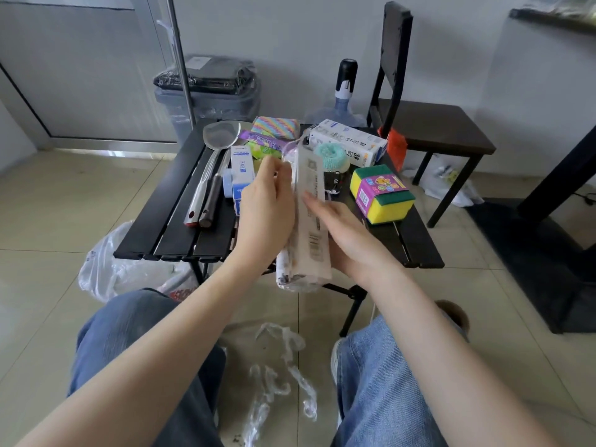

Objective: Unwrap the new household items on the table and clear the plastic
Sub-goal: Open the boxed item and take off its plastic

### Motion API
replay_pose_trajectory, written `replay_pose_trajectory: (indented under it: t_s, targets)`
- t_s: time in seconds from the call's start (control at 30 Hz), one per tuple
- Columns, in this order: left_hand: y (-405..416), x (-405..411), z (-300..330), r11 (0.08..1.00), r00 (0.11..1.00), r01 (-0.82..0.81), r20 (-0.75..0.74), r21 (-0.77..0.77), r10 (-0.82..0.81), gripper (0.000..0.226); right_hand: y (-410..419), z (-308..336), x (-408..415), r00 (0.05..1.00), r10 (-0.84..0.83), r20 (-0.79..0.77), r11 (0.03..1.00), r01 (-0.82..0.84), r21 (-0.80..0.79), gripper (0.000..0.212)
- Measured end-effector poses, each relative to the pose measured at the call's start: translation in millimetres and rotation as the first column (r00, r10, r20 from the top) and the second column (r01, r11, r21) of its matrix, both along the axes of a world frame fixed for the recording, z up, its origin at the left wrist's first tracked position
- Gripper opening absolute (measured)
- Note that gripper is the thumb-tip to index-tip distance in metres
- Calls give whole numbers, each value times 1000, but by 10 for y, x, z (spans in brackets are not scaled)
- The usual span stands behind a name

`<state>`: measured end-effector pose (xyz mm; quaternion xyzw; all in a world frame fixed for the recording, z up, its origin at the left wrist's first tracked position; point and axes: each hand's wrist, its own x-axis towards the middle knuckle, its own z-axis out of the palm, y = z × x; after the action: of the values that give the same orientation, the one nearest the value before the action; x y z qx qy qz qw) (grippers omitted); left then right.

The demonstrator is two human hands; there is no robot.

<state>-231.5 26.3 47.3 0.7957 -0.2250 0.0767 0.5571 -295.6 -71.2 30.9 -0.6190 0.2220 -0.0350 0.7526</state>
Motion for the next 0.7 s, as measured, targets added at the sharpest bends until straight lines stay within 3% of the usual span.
replay_pose_trajectory:
  t_s: [0.2, 0.43, 0.6, 0.7]
  targets:
    - [-8, 96, -16, 985, 982, 111, -139, -134, -130, 28, 23, -5, -34, 981, -179, 79, 979, 170, 114, 37]
    - [82, 161, 33, 996, 995, 62, -75, -67, -67, 28, 35, 83, -52, 952, -256, 165, 959, 229, 166, 25]
    - [147, 223, 35, 992, 998, -50, -28, -115, 47, 20, 62, 173, -14, 936, -267, 228, 963, 267, 34, 23]
    - [154, 298, 33, 992, 997, -68, -35, -107, 65, 19, 79, 191, -9, 935, -243, 257, 970, 241, 39, 24]
